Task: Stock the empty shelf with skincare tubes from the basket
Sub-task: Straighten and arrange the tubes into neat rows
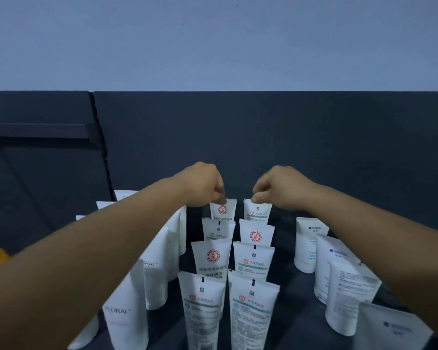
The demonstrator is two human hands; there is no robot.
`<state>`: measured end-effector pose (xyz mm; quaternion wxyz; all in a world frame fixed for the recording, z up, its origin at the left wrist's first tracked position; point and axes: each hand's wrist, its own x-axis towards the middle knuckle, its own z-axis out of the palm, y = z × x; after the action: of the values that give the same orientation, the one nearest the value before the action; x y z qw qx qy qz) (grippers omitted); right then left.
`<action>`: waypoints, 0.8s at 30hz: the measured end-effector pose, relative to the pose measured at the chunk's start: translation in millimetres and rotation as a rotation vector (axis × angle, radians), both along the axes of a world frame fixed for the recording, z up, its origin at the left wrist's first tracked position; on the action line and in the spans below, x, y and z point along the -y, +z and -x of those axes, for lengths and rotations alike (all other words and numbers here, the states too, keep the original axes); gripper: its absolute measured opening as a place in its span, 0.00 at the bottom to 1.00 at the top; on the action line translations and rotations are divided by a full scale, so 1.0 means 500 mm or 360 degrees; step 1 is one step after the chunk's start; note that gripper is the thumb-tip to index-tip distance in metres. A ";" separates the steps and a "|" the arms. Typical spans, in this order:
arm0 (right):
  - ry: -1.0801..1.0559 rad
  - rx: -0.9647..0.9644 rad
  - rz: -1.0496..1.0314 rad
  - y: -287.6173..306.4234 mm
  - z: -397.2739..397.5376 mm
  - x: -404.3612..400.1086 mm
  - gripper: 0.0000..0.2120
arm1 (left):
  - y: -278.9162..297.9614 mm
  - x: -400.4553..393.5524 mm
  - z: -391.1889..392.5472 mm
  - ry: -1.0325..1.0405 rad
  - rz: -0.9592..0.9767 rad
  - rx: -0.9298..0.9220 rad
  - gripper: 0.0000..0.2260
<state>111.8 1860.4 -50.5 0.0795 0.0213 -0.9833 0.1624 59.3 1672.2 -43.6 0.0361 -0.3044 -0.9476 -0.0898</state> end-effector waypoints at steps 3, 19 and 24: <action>0.0036 0.0106 0.0002 0.006 -0.051 0.015 0.08 | -0.002 0.023 -0.044 -0.0071 0.0088 0.0115 0.10; -0.0069 0.0044 -0.0212 -0.058 -0.042 0.019 0.02 | -0.064 0.000 -0.026 0.0083 0.0238 -0.0087 0.10; -0.0090 0.0025 -0.0224 -0.062 -0.028 0.007 0.04 | -0.069 -0.003 -0.009 0.0088 0.0199 -0.0108 0.10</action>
<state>126.0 1857.0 -81.3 0.0745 -0.0023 -0.9931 0.0907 64.0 1673.7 -78.0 0.0518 -0.2826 -0.9576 -0.0191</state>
